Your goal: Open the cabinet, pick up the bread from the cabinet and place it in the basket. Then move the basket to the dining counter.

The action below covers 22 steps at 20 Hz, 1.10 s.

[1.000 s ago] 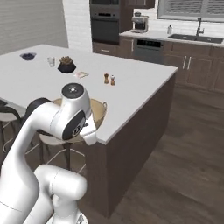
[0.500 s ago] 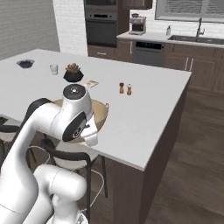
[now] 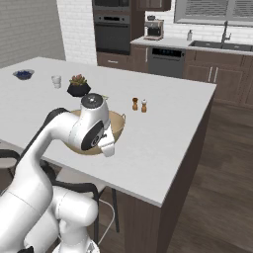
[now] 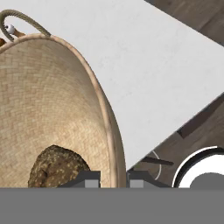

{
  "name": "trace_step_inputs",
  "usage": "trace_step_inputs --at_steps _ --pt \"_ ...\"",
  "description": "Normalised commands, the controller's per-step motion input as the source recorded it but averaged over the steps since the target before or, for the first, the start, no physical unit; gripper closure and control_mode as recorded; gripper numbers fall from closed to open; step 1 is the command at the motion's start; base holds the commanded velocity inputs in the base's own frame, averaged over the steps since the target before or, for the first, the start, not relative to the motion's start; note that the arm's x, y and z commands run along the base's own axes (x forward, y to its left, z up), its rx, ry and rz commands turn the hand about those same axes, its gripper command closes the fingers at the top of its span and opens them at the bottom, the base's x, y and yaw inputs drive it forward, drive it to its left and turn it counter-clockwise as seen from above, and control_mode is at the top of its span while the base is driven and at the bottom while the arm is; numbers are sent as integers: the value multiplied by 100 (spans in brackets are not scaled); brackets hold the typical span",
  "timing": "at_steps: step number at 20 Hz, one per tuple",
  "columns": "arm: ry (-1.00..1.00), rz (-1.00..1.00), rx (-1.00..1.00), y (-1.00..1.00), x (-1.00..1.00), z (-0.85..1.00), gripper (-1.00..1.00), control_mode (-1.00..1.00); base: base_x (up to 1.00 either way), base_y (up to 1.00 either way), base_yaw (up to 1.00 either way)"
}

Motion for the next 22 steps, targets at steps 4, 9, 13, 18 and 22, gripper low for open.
trace_step_inputs --at_steps 4,9,13,18,22 --pt "6 0 0 23 100 -61 100 -100 0 0 0" --pt "4 0 0 22 100 -62 100 -100 0 0 0" --pt "2 0 0 16 100 -58 100 -100 0 0 0" --pt "5 0 0 2 90 -62 100 -100 0 0 0" --pt "0 0 0 10 77 -23 100 -100 0 0 0"
